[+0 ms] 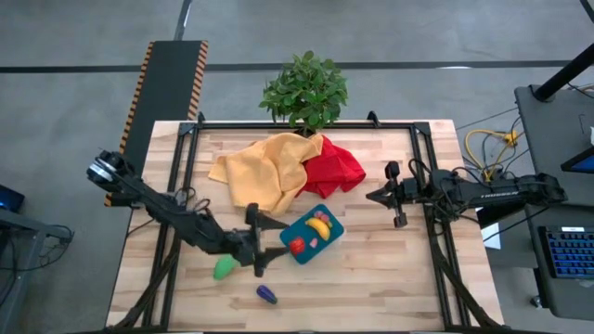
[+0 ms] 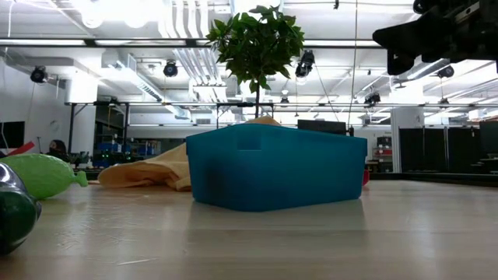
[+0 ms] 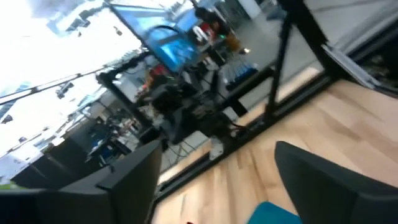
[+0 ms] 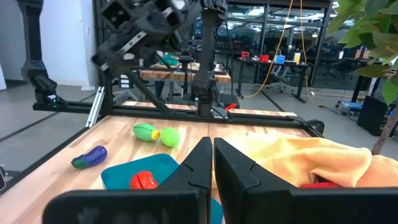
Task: Pick and placing Produce into tupperware
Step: Put the violet eggplant into the blue bin
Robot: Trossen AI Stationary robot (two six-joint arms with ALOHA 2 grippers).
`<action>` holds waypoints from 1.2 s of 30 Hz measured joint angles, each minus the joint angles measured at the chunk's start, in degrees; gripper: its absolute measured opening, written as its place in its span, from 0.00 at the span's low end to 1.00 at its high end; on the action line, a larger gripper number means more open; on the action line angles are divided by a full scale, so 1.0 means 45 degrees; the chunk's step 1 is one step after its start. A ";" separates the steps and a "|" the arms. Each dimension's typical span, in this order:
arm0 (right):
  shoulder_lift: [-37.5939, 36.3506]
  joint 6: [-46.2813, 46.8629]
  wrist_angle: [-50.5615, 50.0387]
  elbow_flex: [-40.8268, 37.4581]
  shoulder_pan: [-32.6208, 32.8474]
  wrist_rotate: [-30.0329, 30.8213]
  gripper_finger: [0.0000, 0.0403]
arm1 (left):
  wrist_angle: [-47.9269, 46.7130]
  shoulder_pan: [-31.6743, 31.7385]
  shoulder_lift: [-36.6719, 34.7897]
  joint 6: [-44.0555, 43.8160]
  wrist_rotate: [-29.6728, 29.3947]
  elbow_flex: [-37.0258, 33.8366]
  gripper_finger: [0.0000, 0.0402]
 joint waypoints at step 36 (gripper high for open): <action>0.0002 0.0418 0.0002 0.0005 0.0000 0.0010 0.02 | -1.4814 -0.2606 0.4487 -1.4429 0.3244 0.5967 0.84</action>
